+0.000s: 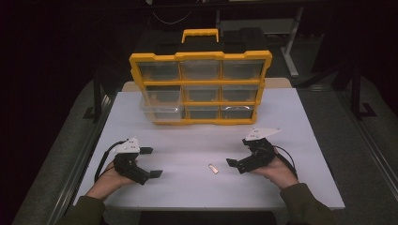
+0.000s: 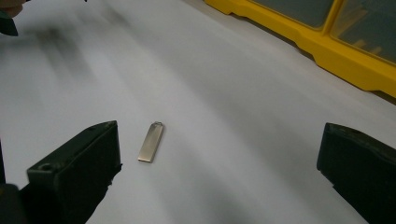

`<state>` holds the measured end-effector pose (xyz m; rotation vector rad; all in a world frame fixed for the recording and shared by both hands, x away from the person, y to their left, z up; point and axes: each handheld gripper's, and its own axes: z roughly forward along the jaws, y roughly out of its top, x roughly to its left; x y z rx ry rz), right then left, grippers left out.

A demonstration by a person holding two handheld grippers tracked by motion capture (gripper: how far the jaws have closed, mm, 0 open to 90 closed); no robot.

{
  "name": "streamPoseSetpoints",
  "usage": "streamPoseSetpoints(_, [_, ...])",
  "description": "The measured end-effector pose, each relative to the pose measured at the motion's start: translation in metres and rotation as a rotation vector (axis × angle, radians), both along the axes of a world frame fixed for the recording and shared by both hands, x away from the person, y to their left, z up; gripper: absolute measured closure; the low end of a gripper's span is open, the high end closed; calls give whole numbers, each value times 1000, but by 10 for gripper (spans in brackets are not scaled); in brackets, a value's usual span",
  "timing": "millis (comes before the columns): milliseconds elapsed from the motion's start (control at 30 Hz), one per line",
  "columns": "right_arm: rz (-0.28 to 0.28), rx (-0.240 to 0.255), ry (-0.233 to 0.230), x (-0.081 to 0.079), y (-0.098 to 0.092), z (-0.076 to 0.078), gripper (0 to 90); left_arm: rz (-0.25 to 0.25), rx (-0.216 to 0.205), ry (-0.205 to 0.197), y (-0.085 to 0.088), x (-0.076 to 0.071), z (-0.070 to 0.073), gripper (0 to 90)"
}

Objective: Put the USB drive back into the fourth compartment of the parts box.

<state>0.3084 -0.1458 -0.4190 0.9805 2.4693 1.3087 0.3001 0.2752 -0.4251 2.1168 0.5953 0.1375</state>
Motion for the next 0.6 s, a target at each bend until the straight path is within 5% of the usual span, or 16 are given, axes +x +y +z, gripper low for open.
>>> streamPoseSetpoints(600, [15, 3, -1, 3, 8, 4, 0, -3, -11, 2, -1, 0, 0, 0])
